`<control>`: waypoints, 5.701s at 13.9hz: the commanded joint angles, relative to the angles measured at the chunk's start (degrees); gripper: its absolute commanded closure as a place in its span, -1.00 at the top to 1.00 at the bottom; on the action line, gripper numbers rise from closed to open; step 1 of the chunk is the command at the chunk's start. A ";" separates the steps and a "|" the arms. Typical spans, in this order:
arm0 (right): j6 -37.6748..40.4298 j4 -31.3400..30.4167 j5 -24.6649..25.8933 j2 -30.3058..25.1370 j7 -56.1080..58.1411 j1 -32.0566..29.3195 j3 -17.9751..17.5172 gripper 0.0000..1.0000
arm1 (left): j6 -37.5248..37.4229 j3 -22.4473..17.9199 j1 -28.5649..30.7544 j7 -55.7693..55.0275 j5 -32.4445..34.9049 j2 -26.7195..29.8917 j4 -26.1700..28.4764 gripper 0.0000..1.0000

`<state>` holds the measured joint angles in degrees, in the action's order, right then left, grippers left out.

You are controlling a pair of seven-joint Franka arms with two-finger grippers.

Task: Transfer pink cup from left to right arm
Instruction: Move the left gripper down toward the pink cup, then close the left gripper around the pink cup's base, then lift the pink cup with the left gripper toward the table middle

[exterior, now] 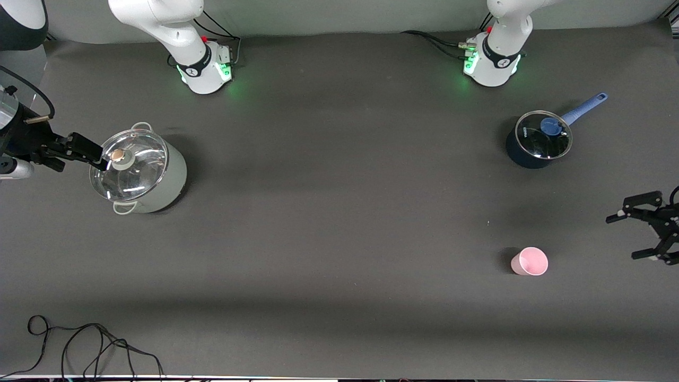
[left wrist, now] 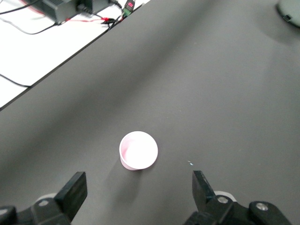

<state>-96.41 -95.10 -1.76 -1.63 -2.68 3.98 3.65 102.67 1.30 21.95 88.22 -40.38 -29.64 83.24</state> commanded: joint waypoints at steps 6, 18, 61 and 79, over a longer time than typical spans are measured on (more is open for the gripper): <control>0.52 -0.26 0.97 -0.39 -1.27 0.41 0.22 0.99 | -1.16 0.81 7.75 35.75 -16.37 -16.04 -1.32 1.00; 1.22 -0.35 0.97 -0.30 -0.48 0.41 0.22 0.99 | -1.77 6.16 7.85 50.64 -30.89 -29.25 0.34 0.97; 2.63 -0.17 0.27 -0.39 -11.16 0.50 -0.05 0.99 | 75.98 71.98 4.52 46.16 -55.33 -15.45 18.01 -0.28; 1.93 19.06 -17.67 12.69 -82.98 21.49 -0.22 0.93 | 89.64 75.07 -14.48 39.66 -57.97 -15.36 5.18 -0.26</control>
<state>-94.62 -82.58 -18.89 5.83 -79.92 23.28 2.74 191.29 77.59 8.98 128.26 -96.88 -46.12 89.96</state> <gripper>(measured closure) 0.031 0.330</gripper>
